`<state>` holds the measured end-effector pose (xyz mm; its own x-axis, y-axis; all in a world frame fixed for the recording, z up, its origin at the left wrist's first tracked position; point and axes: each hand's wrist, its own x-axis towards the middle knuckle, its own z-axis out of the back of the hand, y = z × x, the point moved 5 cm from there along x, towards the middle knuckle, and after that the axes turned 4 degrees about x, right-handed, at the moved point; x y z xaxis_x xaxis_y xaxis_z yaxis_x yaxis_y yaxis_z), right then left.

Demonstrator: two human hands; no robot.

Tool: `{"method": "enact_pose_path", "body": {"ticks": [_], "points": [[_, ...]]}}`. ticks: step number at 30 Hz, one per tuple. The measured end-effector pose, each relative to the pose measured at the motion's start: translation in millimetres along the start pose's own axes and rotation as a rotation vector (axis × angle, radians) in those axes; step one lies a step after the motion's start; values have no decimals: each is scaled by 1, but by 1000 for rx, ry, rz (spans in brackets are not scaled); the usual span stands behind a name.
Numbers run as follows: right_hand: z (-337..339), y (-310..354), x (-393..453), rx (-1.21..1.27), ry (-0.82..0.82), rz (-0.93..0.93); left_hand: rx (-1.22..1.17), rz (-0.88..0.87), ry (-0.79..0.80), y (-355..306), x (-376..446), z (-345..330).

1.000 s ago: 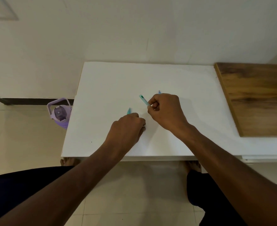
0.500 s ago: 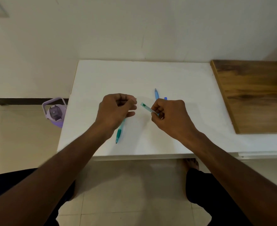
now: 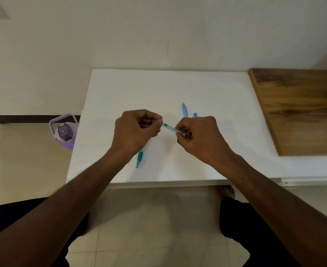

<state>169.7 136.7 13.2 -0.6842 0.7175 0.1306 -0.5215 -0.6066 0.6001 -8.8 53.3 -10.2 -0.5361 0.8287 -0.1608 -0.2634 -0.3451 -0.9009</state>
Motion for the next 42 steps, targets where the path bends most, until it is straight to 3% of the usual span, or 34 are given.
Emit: {"method": "enact_pose_path", "body": {"ticks": [16, 20, 24, 28, 33, 37, 42], "points": [[5, 3, 0, -50, 77, 60, -39, 42, 140, 2, 2, 2], [3, 6, -6, 57, 7, -3, -78, -34, 72, -3, -3, -2], [13, -11, -3, 56, -56, -109, 56, -144, 66, -13, -8, -9], [52, -62, 6, -64, -214, -345, 363, -210, 32, -12, -2, 3], [52, -105, 1, -182, -100, -578, 633, -124, 31, 7, -1, 4], [43, -108, 2, -280, -63, -575, 777, 19, 91, 21, -1, 5], [32, -83, 14, -243, -100, -410, 689, 41, 85, 26, -2, 3]]}}
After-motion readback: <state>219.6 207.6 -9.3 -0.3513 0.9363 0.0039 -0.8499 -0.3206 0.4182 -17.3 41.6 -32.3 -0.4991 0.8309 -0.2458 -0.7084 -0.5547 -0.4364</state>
